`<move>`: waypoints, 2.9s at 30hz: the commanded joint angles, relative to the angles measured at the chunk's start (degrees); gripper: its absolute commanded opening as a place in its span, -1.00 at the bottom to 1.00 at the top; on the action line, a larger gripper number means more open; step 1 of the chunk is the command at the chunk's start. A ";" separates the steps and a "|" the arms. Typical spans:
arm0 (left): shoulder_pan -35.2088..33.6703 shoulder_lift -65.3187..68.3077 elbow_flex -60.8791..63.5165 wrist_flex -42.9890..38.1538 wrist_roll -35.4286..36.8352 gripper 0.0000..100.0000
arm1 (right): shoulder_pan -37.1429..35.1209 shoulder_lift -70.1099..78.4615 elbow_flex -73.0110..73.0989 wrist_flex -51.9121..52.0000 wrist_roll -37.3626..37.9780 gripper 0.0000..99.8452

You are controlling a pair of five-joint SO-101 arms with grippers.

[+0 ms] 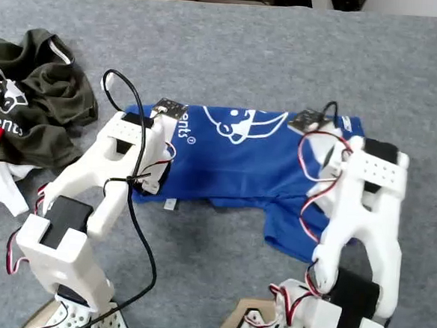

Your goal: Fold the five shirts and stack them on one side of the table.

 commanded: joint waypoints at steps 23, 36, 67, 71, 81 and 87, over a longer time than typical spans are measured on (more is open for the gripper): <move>-1.23 -0.31 -1.93 -0.09 -0.18 -0.96 | -7.52 -10.77 12.62 -2.73 -2.37 -0.99; -1.32 -0.40 -1.93 -0.09 -0.18 -0.96 | -17.45 -32.66 32.04 -2.55 -11.87 -0.99; -9.23 2.59 -33.14 15.56 7.21 -0.75 | -2.24 -19.91 4.88 -6.15 2.29 -0.93; -9.67 8.66 -31.74 9.93 11.60 -0.96 | -1.89 -3.03 -0.31 -13.98 -2.20 -0.90; -8.88 16.13 -32.88 7.82 13.80 -0.96 | 3.91 27.56 -20.97 -18.73 -0.62 -0.94; -5.10 18.24 -33.23 6.24 13.71 -0.96 | 5.93 39.43 -33.01 -16.62 6.68 -0.94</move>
